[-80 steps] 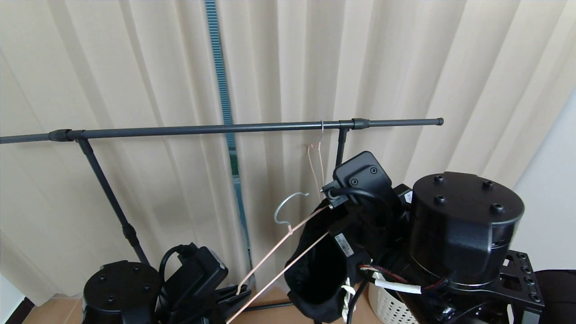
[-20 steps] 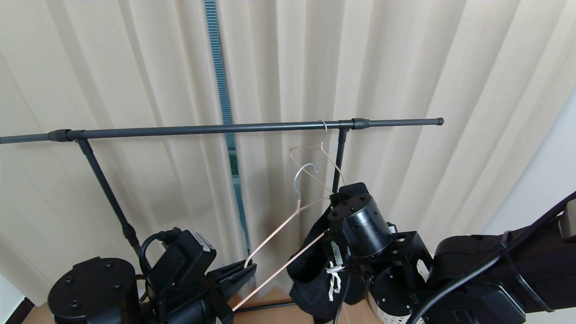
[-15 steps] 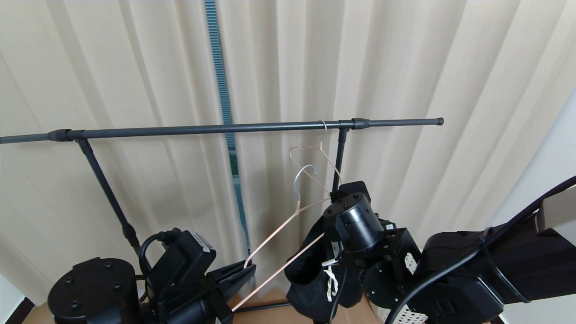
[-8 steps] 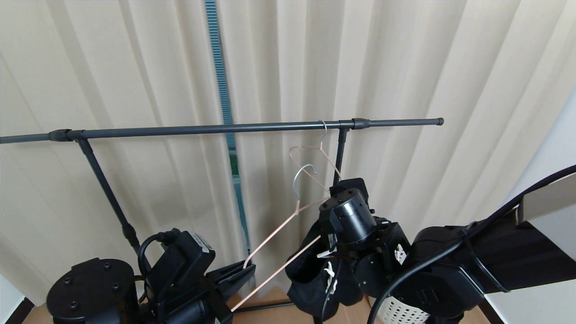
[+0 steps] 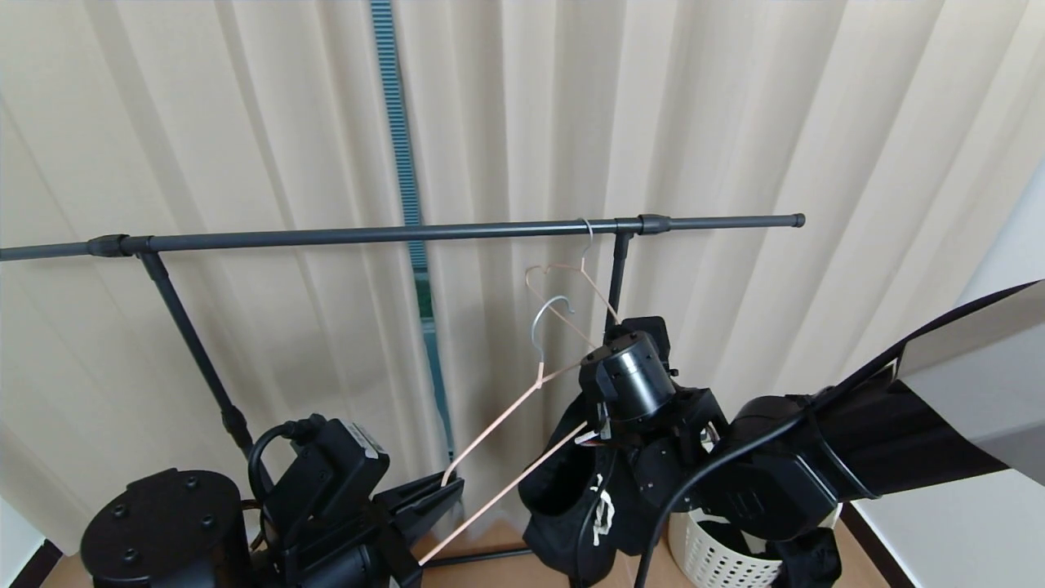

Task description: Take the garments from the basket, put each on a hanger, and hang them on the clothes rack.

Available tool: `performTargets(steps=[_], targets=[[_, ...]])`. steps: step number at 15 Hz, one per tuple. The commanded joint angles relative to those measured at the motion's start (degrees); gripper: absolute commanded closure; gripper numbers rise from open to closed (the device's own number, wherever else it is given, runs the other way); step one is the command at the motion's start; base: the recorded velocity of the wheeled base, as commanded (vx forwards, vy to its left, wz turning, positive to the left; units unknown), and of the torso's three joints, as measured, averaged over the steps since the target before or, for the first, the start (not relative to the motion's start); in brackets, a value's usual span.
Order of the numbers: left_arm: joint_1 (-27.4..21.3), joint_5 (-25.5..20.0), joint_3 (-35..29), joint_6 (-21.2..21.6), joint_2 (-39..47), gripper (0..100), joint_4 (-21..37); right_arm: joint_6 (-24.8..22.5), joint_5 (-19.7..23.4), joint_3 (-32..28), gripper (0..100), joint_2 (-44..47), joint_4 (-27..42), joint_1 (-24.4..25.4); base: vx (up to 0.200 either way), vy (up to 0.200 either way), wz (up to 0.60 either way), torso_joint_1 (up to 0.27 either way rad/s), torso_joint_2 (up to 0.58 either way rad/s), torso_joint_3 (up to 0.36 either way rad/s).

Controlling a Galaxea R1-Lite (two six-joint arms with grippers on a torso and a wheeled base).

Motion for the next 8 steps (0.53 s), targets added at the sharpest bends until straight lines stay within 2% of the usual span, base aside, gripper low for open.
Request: performTargets(steps=[1,3,4,8], targets=[[0.0,0.0,0.01,-0.01,-0.06,100,-0.04,0.49,0.0,-0.75,0,1.04,-0.11,-0.13,0.0,0.0,0.0,0.0,0.0,0.0],[0.0,0.0,0.1,-0.01,-0.06,100,-0.04,0.85,-0.08,-1.02,0,1.48,-0.11,-0.21,0.0,0.0,0.0,0.0,0.0,0.0],[0.0,0.0,0.01,-0.01,-0.06,100,-0.04,0.93,-0.08,-1.11,100,1.57,-0.11,-0.21,0.0,0.0,0.0,0.0,0.0,0.0],[0.0,0.0,0.1,-0.01,-0.06,100,-0.04,1.9,0.0,-1.81,100,2.8,-0.19,-0.21,0.0,0.0,0.0,0.0,0.0,0.0]])
